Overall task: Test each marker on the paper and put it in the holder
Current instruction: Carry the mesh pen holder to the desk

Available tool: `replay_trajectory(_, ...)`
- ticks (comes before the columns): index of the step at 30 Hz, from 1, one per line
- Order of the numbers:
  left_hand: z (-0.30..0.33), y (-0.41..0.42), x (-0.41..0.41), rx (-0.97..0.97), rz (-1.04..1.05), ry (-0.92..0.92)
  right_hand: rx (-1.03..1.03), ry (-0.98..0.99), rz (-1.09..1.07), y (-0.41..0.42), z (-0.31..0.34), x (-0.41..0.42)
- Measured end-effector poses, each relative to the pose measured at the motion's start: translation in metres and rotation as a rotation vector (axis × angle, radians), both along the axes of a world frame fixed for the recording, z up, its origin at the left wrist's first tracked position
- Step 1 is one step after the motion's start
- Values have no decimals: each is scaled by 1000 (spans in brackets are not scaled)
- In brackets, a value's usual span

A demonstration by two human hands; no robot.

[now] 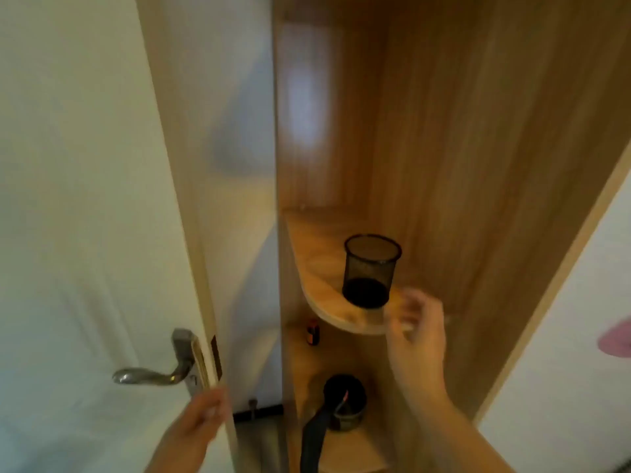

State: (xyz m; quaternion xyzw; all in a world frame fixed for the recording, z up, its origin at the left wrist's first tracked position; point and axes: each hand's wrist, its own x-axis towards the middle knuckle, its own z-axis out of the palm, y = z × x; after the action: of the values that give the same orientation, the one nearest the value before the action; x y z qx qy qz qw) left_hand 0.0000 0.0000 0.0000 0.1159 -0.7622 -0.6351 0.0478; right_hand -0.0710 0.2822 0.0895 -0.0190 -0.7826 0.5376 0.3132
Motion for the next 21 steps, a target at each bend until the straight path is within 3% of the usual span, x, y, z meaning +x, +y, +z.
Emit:
replay_trajectory(7, 68, 20, -43, 25, -98, 189, -33, -278, 82, -3, 14, -67)
replay_trajectory(21, 81, 32, -41, -57, -142, 214, -15, -164, 77, -12, 13, -77)
